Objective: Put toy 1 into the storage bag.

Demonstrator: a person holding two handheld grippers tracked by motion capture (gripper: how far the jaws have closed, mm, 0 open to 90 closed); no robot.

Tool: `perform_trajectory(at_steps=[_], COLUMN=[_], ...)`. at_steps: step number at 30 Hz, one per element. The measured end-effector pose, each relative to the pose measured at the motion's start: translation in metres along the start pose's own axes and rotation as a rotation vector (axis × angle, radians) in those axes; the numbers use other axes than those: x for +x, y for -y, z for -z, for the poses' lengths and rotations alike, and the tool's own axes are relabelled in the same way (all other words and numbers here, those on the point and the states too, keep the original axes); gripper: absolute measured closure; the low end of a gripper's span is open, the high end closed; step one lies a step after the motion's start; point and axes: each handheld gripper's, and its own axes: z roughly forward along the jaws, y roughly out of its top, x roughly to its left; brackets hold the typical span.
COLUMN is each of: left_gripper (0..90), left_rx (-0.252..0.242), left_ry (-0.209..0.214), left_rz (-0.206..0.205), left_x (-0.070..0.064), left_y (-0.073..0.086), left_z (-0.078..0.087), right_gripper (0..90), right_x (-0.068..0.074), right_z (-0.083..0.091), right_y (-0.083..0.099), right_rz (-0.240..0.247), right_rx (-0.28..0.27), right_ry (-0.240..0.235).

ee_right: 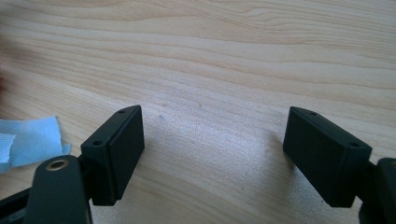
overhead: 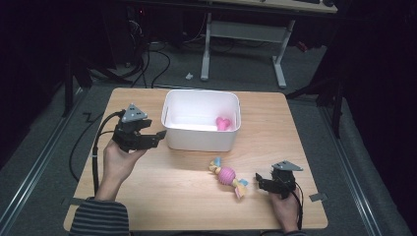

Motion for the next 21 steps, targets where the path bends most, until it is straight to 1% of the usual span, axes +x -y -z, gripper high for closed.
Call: perform_trajectory(at_steps=[2,6,12,15,18,21], left_gripper=[37.0,37.2,37.3,37.3,37.3,37.3], left_rx=[-0.009,-0.022,-0.021,-0.024,-0.016,-0.015], left_ry=[0.002,0.009,0.009,0.011,0.012,0.016], left_rz=[0.008,0.015,0.018,0.028,0.036,0.053], left_x=[0.000,-0.002,-0.004,-0.005,-0.004,-0.003], left_y=[0.005,0.010,0.019,0.024,0.029,0.035], left_z=[0.003,0.006,0.007,0.007,0.006,0.005], right_gripper=[20.5,20.5,20.5,20.5,20.4,20.5], right_x=[0.000,0.000,0.000,0.000,0.000,0.000], right_z=[0.000,0.000,0.000,0.000,0.000,0.000], right_y=[0.000,0.000,0.000,0.000,0.000,0.000], right_rz=[0.000,0.004,0.002,0.002,0.002,0.002], right_rx=[0.000,-0.001,-0.001,-0.001,-0.001,-0.001], right_ry=[0.001,0.000,0.001,0.001,0.001,0.001])
